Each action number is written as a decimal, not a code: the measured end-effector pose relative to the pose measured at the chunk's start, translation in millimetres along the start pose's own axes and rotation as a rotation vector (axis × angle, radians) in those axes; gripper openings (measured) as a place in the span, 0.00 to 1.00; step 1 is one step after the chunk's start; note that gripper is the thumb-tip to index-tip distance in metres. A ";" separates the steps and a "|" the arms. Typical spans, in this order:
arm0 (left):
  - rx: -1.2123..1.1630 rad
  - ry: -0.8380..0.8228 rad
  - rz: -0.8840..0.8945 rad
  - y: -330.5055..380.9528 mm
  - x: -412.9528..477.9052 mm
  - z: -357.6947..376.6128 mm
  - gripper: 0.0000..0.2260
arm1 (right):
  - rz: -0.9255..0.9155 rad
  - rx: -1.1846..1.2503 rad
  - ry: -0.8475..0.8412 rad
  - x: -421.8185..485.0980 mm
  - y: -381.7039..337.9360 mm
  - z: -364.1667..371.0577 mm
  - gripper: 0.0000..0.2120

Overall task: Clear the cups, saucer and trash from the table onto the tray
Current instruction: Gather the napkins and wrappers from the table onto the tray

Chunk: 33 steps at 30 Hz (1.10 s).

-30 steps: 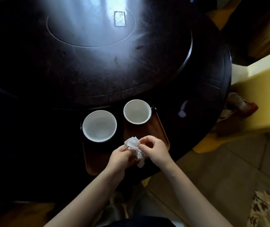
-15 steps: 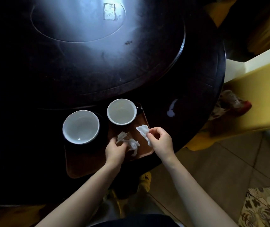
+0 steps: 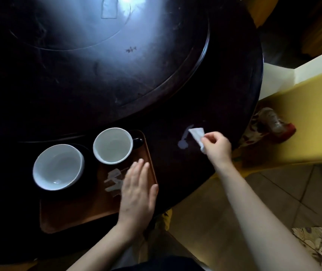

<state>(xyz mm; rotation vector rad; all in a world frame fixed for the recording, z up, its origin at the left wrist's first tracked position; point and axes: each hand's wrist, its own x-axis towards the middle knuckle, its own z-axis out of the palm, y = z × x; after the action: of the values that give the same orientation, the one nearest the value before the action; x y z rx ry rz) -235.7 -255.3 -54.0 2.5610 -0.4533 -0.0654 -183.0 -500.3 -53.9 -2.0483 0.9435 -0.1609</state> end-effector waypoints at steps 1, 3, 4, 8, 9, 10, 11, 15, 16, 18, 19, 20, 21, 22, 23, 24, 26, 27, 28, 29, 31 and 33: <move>0.030 -0.051 0.031 14.8 5.4 12.5 0.25 | 0.029 -0.013 0.053 18.5 2.1 -6.5 0.07; 0.130 -0.148 0.067 42.0 14.7 43.9 0.27 | 0.083 -0.026 0.135 51.6 3.3 -15.4 0.07; 0.184 -0.189 0.077 51.3 18.1 61.3 0.28 | 0.104 -0.037 0.161 65.3 2.3 -17.3 0.07; 0.316 -0.251 -0.003 54.5 18.4 105.5 0.29 | 0.133 -0.098 0.178 102.1 -1.4 -9.5 0.10; 0.333 -0.247 -0.010 52.3 15.3 109.4 0.29 | 0.127 -0.123 0.175 104.6 -2.1 -5.2 0.11; 0.351 -0.242 -0.012 50.8 12.6 111.7 0.29 | 0.109 -0.147 0.173 105.5 -1.1 0.8 0.12; 0.369 -0.235 -0.016 50.2 10.5 113.5 0.29 | 0.073 -0.167 0.171 104.3 0.0 7.3 0.13; 0.406 -0.190 -0.049 50.4 5.1 116.5 0.30 | -0.091 -0.182 0.150 92.1 3.8 27.3 0.14; 0.410 -0.189 -0.047 49.8 3.4 116.5 0.30 | -0.128 -0.184 0.131 88.6 4.4 30.7 0.13; 0.416 -0.183 -0.034 47.8 1.6 115.7 0.30 | -0.234 -0.193 0.070 79.4 3.6 37.2 0.12; 0.420 -0.176 -0.029 47.1 1.1 115.9 0.30 | -0.297 -0.197 0.036 73.4 3.3 40.5 0.11; 0.423 -0.171 -0.028 46.3 0.8 116.1 0.31 | -0.354 -0.198 0.004 67.0 3.3 43.8 0.11; 0.424 -0.168 -0.030 46.1 0.8 116.2 0.31 | -0.402 -0.197 -0.031 60.8 4.1 46.7 0.10; 0.422 -0.166 -0.034 46.1 0.8 116.1 0.31 | -0.445 -0.195 -0.069 55.4 5.6 48.9 0.10; 0.421 -0.166 -0.039 46.1 0.8 115.3 0.31 | -0.484 -0.194 -0.112 51.0 7.5 50.1 0.11; 0.425 -0.167 -0.040 45.7 0.5 114.7 0.32 | -0.524 -0.193 -0.155 47.5 9.5 50.2 0.11; 0.438 -0.166 -0.030 43.9 -0.4 113.3 0.32 | -0.612 -0.201 -0.246 41.9 12.9 47.1 0.11; 0.441 -0.161 -0.022 43.0 -0.8 112.9 0.32 | -0.669 -0.213 -0.297 39.3 14.4 44.9 0.11; 0.440 -0.154 -0.016 42.2 -1.0 112.6 0.32 | -0.734 -0.226 -0.351 36.8 15.9 42.3 0.10; 0.439 -0.151 -0.012 41.8 -1.1 112.7 0.32 | -0.798 -0.242 -0.409 34.1 17.6 39.3 0.10; 0.442 -0.153 -0.014 41.6 -1.2 113.0 0.32 | -0.908 -0.292 -0.509 29.3 21.9 32.4 0.09; 0.443 -0.158 -0.018 41.9 -0.9 113.3 0.32 | -0.999 -0.328 -0.564 27.9 28.4 25.1 0.08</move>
<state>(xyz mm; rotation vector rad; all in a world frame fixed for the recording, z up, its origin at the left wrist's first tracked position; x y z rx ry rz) -264.7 -345.0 -129.6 3.0089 -0.5553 -0.1939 -168.5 -512.7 -97.0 -2.4958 -0.4691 0.0589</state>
